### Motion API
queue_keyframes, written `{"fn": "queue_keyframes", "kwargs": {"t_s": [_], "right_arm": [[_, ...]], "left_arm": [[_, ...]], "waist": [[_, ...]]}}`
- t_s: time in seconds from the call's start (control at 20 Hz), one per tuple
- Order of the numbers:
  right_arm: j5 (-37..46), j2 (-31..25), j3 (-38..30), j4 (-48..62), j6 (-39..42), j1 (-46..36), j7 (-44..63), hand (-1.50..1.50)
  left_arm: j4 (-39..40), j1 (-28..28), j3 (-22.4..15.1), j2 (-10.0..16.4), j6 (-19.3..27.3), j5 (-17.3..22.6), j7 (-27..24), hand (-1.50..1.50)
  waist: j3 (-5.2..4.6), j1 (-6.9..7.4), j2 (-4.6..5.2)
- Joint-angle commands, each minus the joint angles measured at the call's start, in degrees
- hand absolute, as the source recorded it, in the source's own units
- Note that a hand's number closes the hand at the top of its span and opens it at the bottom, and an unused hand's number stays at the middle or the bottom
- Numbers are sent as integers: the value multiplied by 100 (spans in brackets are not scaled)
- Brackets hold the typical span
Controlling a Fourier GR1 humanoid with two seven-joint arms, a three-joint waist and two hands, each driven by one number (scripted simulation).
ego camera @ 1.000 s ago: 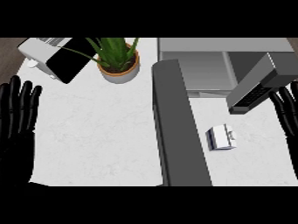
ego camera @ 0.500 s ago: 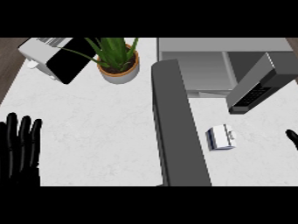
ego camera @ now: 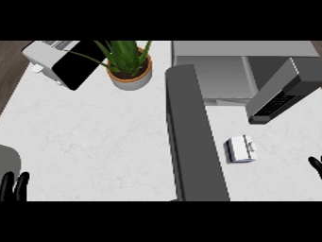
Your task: Pick up the milk, place it into the microwave and close the microwave
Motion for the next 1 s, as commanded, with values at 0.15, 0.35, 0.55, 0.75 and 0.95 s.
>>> {"fn": "queue_keyframes", "kwargs": {"t_s": [0.15, 0.35, 0.55, 0.75, 0.95], "right_arm": [[955, 400, 182, 338, 175, 184, -660, -150], [1305, 528, 265, 512, -100, -72, -560, -150], [1795, 517, 197, 1423, -230, -588, -1007, -150], [2446, 796, 651, 1782, -559, -800, -1212, -150], [2609, 525, 264, 2882, -644, -1334, -1745, -150]], "left_arm": [[-14, 1135, -148, 343, -204, 346, -1109, -150], [-125, 1499, 32, 638, -438, 699, -1412, -150], [-242, 1919, -58, 691, -441, 632, -1753, -150], [98, 1952, -102, 646, -454, 643, -2071, -150], [70, 2372, 464, 1021, -863, 1283, -2506, -150]], "waist": [[0, 16, 0], [-2, 36, 2], [3, 60, 6], [3, 36, 13], [3, 95, 13]]}}
